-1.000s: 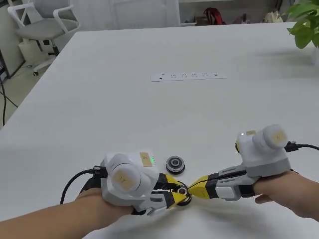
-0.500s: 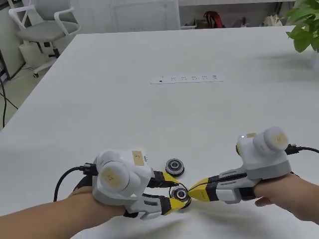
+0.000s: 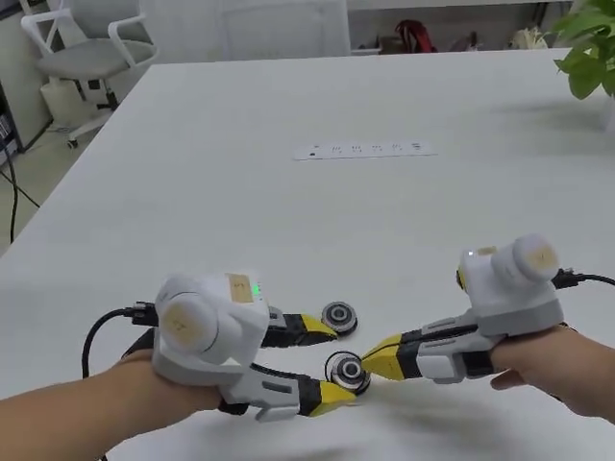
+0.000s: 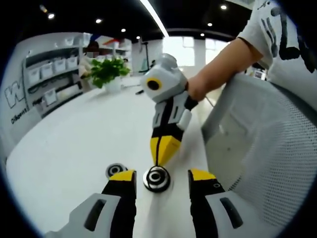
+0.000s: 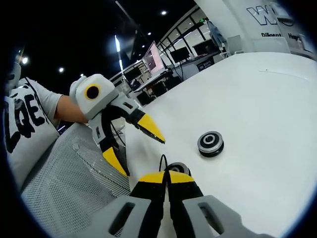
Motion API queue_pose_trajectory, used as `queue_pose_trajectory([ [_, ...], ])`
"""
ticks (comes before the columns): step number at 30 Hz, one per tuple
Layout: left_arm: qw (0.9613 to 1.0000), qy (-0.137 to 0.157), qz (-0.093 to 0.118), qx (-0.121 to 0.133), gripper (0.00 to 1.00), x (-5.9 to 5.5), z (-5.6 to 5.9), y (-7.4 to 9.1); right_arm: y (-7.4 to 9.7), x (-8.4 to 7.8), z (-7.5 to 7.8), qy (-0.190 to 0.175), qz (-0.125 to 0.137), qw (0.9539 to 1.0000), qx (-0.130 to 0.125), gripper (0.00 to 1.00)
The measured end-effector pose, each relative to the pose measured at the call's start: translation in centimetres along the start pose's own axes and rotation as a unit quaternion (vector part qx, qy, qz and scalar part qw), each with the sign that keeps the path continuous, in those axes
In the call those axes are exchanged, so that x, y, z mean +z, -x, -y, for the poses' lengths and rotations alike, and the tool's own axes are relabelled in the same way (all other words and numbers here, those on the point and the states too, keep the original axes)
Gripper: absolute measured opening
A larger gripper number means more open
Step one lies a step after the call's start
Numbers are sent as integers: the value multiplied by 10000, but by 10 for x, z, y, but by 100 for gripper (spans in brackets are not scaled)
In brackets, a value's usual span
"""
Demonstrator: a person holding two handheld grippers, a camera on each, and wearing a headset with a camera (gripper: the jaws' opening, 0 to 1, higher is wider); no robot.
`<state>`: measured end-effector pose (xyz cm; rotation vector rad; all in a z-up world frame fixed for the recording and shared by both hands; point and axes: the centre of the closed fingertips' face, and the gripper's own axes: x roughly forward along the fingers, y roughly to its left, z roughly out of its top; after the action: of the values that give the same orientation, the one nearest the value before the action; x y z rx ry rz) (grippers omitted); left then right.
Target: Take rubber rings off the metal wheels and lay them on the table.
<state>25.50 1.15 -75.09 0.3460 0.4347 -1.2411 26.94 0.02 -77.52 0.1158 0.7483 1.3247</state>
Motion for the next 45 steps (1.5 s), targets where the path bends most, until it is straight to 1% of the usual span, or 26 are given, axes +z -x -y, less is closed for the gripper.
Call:
queue_pose_trajectory([
  [3,10000,55,-9,61,45,-3,-4,5,0,1,-2,5,5,10000,26,0],
  [6,9999,81,-15,91,48,-7,-5,10,-1,4,-5,10,17,10000,66,0],
  [8,9998,153,16,97,51,-8,-4,13,-2,5,-6,20,19,10000,89,0],
  [12,9998,129,-53,154,53,-17,-7,19,-6,10,-11,68,16,9998,159,0],
  [15,9996,142,-50,240,57,-19,-10,24,-8,14,-12,103,10,9998,181,0],
  [21,9988,225,-15,426,58,-23,-20,36,-13,20,-14,172,4,9996,227,0],
  [28,9984,191,-96,523,61,-32,-22,45,-24,27,-15,256,-15,9994,222,0],
  [29,9982,228,-99,544,62,-34,-23,47,-26,27,-15,261,-21,9994,217,0],
  [35,9975,235,-175,642,64,-42,-25,52,-40,24,-11,315,-62,9994,106,0],
  [39,9973,273,-183,660,65,-44,-25,53,-48,21,-9,360,-136,9993,19,0],
  [41,9973,281,-188,659,65,-45,-26,54,-52,19,-8,401,-156,9990,-73,0],
  [42,9972,283,-194,659,65,-45,-26,54,-54,19,-6,449,-168,9987,-168,0],
  [45,9971,299,-214,664,65,-46,-26,54,-58,17,-4,498,-179,9983,-244,0],
])
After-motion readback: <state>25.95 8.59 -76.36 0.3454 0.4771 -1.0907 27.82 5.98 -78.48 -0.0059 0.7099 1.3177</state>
